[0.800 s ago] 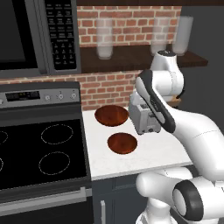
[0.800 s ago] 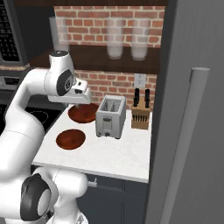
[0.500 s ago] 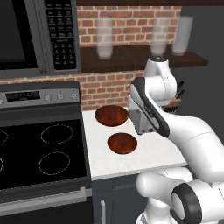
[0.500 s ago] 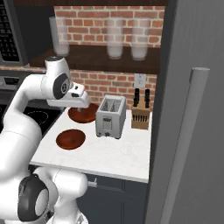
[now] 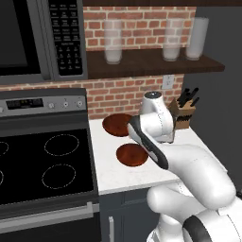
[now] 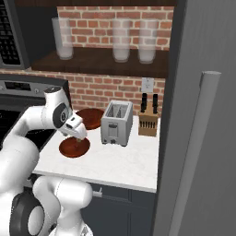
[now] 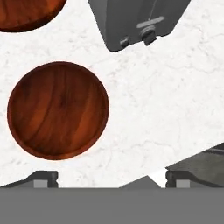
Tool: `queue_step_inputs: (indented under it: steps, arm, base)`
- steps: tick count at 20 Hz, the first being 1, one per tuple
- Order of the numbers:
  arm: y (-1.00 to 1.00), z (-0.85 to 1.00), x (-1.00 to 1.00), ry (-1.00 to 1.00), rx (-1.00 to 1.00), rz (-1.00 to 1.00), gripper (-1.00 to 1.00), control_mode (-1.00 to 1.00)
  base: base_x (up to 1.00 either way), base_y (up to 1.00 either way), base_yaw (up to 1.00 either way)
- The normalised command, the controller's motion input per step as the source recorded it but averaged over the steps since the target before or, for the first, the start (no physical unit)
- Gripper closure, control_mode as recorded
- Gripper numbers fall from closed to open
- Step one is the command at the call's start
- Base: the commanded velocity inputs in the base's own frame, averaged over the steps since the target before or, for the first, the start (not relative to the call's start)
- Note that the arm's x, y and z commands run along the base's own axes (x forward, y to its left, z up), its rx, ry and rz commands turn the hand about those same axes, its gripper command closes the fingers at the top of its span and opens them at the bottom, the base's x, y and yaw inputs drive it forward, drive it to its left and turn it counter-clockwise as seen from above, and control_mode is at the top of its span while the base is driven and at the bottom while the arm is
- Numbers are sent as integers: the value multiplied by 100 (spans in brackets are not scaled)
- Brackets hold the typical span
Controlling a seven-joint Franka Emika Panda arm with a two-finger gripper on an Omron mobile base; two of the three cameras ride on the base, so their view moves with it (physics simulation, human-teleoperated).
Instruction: Pick up the bowls on the counter and stack them on top of one another in the open cabinet. Place the smaller bowl on top of the larger bowl.
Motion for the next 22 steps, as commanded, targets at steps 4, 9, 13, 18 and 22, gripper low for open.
queue_step_inputs:
  steps: [4, 9, 13, 18, 22]
  arm:
    - [-18, -97, 21, 8, 16, -41, -100, -100]
    - [-52, -53, 20, 10, 20, -24, -100, -100]
    - [-9, -38, 52, 17, 14, -14, -100, -100]
    - [0, -7, 14, 13, 5, -3, -100, -100]
    - [13, 0, 0, 0, 0, 0, -100, -100]
  base:
    - [0, 0, 0]
    - [0, 0, 0]
    - [0, 0, 0]
    - [0, 0, 0]
    - [0, 0, 0]
